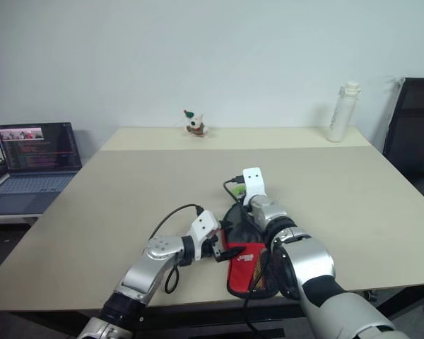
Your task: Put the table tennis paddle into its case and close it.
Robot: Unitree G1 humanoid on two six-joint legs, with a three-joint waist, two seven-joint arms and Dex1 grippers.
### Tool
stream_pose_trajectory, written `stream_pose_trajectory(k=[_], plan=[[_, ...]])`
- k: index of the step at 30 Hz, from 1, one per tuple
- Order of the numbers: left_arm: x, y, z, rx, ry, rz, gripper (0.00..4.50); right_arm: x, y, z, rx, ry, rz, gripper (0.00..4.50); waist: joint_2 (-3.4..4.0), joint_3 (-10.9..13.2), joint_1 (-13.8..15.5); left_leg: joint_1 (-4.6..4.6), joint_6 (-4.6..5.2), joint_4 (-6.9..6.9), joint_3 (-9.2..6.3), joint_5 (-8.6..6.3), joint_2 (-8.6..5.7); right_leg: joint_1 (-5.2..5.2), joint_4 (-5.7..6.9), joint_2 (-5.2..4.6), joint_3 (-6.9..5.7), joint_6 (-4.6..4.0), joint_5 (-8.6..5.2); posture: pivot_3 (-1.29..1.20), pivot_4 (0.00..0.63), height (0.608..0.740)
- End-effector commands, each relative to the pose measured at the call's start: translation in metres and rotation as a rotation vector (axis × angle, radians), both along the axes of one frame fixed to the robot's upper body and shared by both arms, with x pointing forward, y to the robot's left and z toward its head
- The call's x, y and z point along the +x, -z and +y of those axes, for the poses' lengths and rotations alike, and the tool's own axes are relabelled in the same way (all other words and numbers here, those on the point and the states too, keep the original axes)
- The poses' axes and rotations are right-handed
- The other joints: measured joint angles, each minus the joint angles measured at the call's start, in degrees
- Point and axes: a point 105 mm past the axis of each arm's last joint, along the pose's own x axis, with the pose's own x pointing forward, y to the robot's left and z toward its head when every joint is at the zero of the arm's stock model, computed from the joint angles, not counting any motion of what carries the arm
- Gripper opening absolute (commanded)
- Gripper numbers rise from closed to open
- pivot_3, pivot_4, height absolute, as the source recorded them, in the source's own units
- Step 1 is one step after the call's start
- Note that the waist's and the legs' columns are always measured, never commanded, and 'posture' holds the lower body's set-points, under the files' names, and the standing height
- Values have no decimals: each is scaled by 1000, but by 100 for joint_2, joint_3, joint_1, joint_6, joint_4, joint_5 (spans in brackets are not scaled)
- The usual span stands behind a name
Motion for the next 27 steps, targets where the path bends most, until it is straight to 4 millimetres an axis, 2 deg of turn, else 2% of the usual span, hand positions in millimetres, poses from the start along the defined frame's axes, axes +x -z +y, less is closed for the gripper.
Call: stream_pose_trajectory(k=[1, 5, 8, 14, 16, 18, 21, 23, 26, 27], plan=[[-2, -8, -7, -3, 23, -37, 4500, 3, -18, 7, -10, -23, -52, 98, 0, 0, 0, -1, 0, 0, 0, 0, 0, 0, -1, 0, 0, 0, 0, 0, 150, 740], [0, -8, -11, -3, 33, -38, 4500, 4, -20, 3, -24, -20, -61, 38, 0, 0, 0, -1, 0, 0, 1, 0, -1, 0, -1, 0, 0, 0, 0, 0, 150, 740], [2, -12, -13, -15, 40, -40, 4500, 6, -31, 5, -10, -36, -92, 38, 0, 0, 0, 0, 0, 0, 1, 0, 0, 0, -1, 0, 0, 0, 0, 0, 150, 740], [11, -31, -4, -101, -11, -60, 4500, 9, -86, 14, 154, -159, -197, 38, 5, 4, -8, -1, 0, 0, 1, 0, 0, -1, -1, 0, 0, 0, 0, 0, 150, 740], [14, -42, 5, -160, -52, -63, 4500, 8, -102, 8, 229, -211, -221, 38, 5, 5, -11, -2, 0, 0, 0, 0, 0, -1, -3, 0, -2, 0, 0, 0, 150, 740], [18, -51, 15, -205, -92, -65, 4500, 6, -109, -4, 296, -235, -225, 38, 5, 4, -6, -4, 0, 0, -4, 0, 0, 0, -4, 0, -4, 1, 0, 0, 150, 740], [22, -60, 31, -260, -142, -64, 4500, -2, -99, -34, 298, -239, -221, 38, 3, 4, 29, -5, 0, 1, -9, 0, -2, 5, -8, -2, -8, 1, 0, 0, 150, 740], [26, -68, 44, -310, -188, -54, 4500, -11, -83, -57, 250, -220, -196, 38, 3, 3, 71, -6, 0, 1, -17, 0, -3, 11, -14, -5, -13, 1, 0, 0, 150, 740], [28, -74, 61, -339, -213, -26, 4500, -23, -55, -83, 179, -207, -125, 617, 9, 7, 94, -7, 0, 2, -14, 0, -5, 8, -12, -8, -12, 1, 0, 0, 150, 740], [27, -74, 65, -335, -204, -15, 4500, -25, -48, -88, 145, -209, -108, 978, 21, 15, 78, -7, 0, 2, -12, 0, -6, 7, -11, -8, -10, 1, 0, 0, 150, 740]])
